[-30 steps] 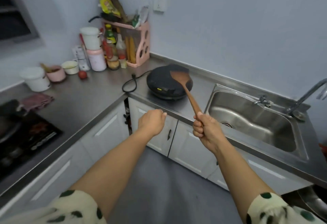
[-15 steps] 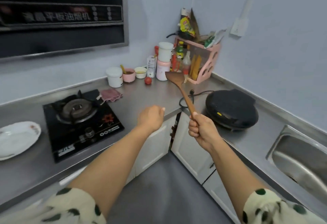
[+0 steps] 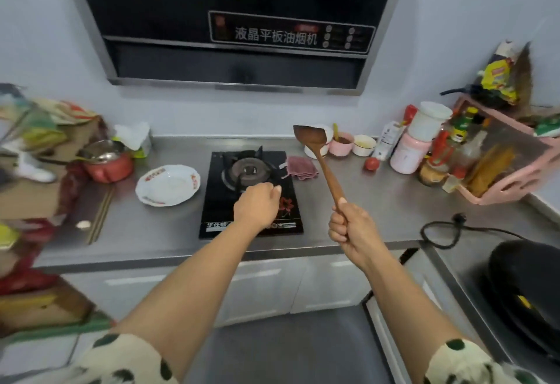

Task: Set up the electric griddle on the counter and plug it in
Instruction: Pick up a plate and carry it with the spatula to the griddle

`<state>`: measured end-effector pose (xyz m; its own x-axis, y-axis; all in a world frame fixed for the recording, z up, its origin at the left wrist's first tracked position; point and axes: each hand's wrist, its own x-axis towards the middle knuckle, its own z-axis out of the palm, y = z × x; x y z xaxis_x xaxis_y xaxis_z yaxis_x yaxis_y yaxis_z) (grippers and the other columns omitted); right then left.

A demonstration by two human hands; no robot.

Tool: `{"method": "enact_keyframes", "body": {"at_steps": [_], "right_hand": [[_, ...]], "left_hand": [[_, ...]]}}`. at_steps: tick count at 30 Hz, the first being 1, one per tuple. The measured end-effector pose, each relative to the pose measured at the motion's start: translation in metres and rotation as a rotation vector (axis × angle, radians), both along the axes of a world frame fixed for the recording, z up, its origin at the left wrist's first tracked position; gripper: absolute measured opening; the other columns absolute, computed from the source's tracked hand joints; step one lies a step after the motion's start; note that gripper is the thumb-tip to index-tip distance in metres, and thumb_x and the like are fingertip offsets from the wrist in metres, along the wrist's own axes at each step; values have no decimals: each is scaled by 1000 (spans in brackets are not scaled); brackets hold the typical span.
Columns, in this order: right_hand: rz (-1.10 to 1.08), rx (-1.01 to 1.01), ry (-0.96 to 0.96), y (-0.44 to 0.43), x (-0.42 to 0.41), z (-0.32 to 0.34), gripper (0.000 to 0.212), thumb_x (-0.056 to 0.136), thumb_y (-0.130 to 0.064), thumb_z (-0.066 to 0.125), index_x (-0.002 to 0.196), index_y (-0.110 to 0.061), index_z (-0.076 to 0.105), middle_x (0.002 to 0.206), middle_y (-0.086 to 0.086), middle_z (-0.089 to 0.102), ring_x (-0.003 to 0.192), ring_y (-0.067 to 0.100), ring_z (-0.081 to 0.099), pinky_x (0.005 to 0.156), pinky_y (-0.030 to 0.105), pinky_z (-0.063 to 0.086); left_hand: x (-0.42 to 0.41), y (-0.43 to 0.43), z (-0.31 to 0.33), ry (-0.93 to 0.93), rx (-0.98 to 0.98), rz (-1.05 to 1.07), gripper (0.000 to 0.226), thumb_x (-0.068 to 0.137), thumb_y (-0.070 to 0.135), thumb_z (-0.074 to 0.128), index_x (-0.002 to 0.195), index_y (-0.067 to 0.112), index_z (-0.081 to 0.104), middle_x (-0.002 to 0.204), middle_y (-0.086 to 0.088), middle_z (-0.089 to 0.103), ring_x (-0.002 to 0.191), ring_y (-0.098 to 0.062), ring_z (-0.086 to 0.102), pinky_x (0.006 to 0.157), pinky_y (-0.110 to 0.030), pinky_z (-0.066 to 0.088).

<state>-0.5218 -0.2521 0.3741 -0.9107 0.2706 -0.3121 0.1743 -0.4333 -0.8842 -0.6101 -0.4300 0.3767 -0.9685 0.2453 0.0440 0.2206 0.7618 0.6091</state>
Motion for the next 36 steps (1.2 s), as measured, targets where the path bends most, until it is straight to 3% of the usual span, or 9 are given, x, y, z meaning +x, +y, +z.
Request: {"method": "enact_keyframes", "body": {"at_steps": [3, 8, 19, 26, 27, 29, 31, 33, 36], "right_hand": [[72, -11, 2, -25, -23, -7, 24, 101, -23, 40, 82, -11, 48, 46, -7, 37, 36, 4, 26, 32, 16, 20], [148, -12, 3, -70, -67, -17, 23, 101, -22, 41, 83, -9, 47, 44, -6, 39, 33, 4, 27, 30, 16, 22], [206, -9, -48, -171, -162, -51, 18, 100, -22, 43, 91, -8, 50, 53, -2, 42, 39, 6, 32, 36, 17, 26], [209, -8, -92, -209, -207, -79, 16, 100, -21, 43, 91, -9, 48, 55, 0, 38, 38, 7, 29, 35, 18, 23], [210, -11, -94, -212, -212, -84, 16, 100, -21, 44, 91, -8, 48, 54, -1, 39, 38, 7, 30, 35, 18, 23], [212, -11, -95, -215, -220, -92, 17, 99, -21, 45, 89, -8, 49, 53, -1, 40, 37, 6, 30, 35, 17, 24], [215, -12, -104, -216, -227, -99, 17, 99, -21, 46, 89, -8, 49, 52, -2, 41, 38, 6, 31, 35, 17, 24], [226, -11, -110, -216, -233, -104, 17, 98, -22, 47, 89, -8, 50, 52, -2, 41, 38, 6, 31, 35, 17, 24], [239, -4, -117, -216, -238, -109, 17, 98, -22, 47, 88, -9, 50, 51, -2, 42, 38, 6, 31, 35, 17, 24]], "left_hand": [[-15, -36, -11, -33, 20, 99, 40, 98, 37, 34, 75, 14, 57, 83, -6, 67, 79, -25, 61, 67, -33, 43], [-49, -95, -29, -79, 92, 244, 46, 99, 35, 33, 87, 4, 65, 94, -15, 69, 91, -33, 62, 85, -42, 51], [-138, -198, -108, -305, 343, 497, 44, 97, 26, 37, 93, -5, 68, 99, -23, 70, 96, -39, 63, 86, -41, 50], [-175, -231, -172, -602, 652, 712, 34, 96, 23, 44, 65, 12, 52, 43, -1, 58, 56, -27, 54, 67, -34, 47], [-181, -232, -178, -645, 700, 736, 34, 96, 20, 46, 63, 13, 49, 46, -3, 58, 54, -25, 52, 66, -33, 47], [-191, -232, -184, -717, 796, 803, 27, 95, 14, 48, 68, 10, 49, 76, -12, 58, 60, -22, 52, 68, -34, 49], [-200, -232, -189, -726, 948, 887, 11, 95, 14, 51, 93, 4, 56, 96, -15, 54, 74, -26, 55, 67, -35, 50], [-208, -230, -193, -728, 1049, 944, 26, 95, 12, 52, 120, 4, 53, 97, -14, 56, 73, -23, 54, 64, -33, 50], [-218, -229, -196, -743, 1189, 974, 38, 97, 9, 48, 134, 6, 47, 122, -15, 58, 88, -24, 57, 87, -36, 51]]}}
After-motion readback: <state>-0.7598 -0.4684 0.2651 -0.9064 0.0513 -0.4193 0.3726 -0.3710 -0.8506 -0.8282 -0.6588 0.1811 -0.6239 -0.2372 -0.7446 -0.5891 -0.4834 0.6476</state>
